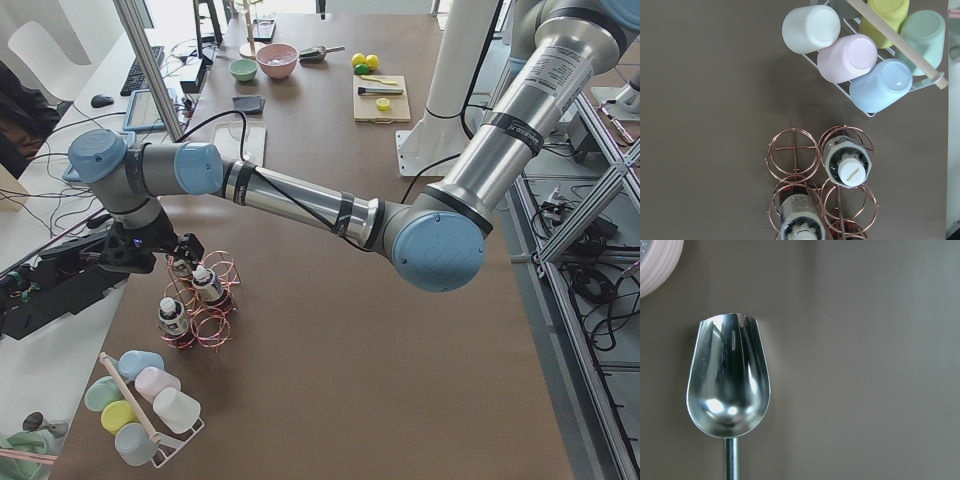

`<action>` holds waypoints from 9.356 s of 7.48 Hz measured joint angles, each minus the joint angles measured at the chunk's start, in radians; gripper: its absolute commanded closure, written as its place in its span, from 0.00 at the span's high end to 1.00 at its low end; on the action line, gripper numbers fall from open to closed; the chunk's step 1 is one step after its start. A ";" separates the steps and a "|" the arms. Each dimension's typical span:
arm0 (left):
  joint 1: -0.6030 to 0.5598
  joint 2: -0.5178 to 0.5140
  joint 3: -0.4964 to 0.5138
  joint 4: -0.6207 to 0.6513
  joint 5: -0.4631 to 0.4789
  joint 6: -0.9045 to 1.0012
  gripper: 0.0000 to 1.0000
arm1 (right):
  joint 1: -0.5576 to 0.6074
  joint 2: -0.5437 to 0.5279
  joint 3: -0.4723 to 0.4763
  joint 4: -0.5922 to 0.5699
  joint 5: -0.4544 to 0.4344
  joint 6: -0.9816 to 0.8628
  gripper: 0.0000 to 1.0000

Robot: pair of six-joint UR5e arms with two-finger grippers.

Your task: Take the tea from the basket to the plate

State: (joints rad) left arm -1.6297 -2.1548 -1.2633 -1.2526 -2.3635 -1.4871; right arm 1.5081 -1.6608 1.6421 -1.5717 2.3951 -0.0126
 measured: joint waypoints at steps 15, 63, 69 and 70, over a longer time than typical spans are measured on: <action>0.089 -0.048 0.074 -0.141 0.000 -0.369 0.39 | -0.218 0.261 0.190 0.504 0.224 0.310 0.99; 1.026 -0.507 -0.522 0.210 0.096 -1.314 0.00 | -0.926 0.255 -0.010 1.782 -0.620 0.555 0.99; 1.055 -0.510 -0.522 0.210 0.096 -1.315 0.00 | -0.984 0.269 -0.005 1.776 -0.688 0.545 0.99; 1.056 -0.510 -0.523 0.210 0.096 -1.314 0.00 | -1.007 0.269 0.000 1.775 -0.716 0.537 0.99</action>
State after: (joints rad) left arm -0.5740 -2.6645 -1.7862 -1.0430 -2.2672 -2.8015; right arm 0.5011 -1.3914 1.6426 0.2033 1.6793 0.5247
